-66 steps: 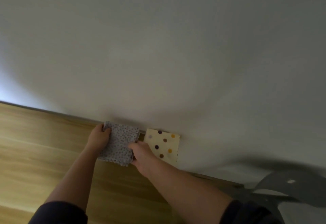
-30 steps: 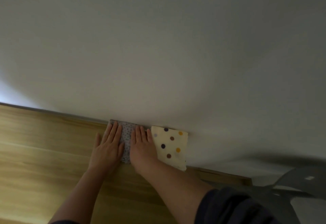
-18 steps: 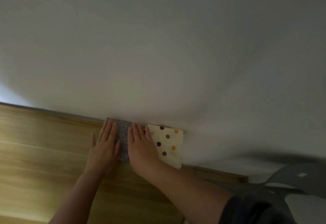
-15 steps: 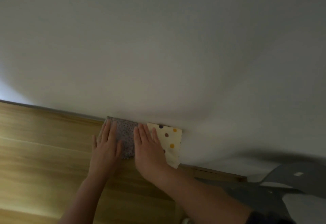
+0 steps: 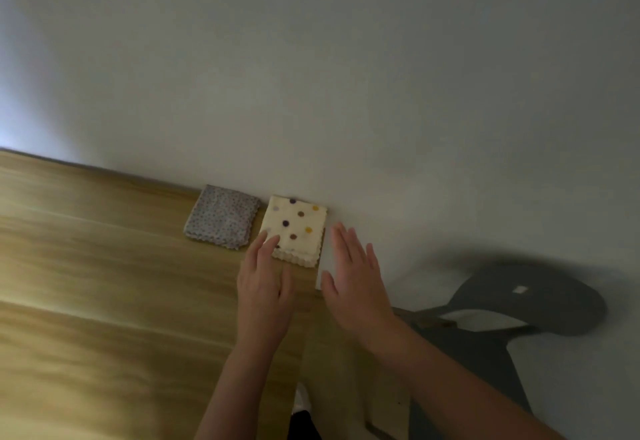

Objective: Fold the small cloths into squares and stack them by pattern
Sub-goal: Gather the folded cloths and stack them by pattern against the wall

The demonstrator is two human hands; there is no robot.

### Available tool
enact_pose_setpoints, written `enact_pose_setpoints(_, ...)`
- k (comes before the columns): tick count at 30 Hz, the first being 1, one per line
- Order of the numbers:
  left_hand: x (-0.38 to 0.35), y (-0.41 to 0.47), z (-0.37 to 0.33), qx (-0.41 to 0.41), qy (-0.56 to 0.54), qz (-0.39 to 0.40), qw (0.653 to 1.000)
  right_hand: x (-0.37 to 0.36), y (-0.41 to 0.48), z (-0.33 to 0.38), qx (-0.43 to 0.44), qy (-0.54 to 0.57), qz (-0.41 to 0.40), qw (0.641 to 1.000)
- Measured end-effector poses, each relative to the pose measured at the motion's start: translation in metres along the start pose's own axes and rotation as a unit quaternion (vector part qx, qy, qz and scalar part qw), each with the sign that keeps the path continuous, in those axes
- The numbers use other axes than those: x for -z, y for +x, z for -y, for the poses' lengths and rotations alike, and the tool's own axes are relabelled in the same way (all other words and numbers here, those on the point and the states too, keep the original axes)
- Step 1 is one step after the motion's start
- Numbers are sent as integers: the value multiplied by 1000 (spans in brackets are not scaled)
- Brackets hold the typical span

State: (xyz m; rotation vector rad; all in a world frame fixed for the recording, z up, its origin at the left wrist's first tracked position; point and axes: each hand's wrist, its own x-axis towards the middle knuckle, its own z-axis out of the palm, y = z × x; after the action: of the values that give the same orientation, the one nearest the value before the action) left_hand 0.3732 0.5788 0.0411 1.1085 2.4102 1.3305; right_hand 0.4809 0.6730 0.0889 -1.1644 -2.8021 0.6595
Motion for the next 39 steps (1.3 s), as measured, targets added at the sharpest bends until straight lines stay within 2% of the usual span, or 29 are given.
enact_pose_setpoints(12, 5, -149, -88, -11, 28, -4, 1000, 27, -162, -56, 20, 90, -59, 994)
enact_pose_setpoints(19, 8, -217, -124, -22, 25, -1, 999, 41, -225, -67, 32, 116, -95, 988)
enact_pose_setpoints(28, 30, -267, -122, -45, 12, 9, 999, 26, -287, -57, 3, 126, -104, 987)
enact_pose_setpoints(39, 105, -347, -79, -58, -8, 24, 998, -21, -379, 8, -35, 111, -131, 984)
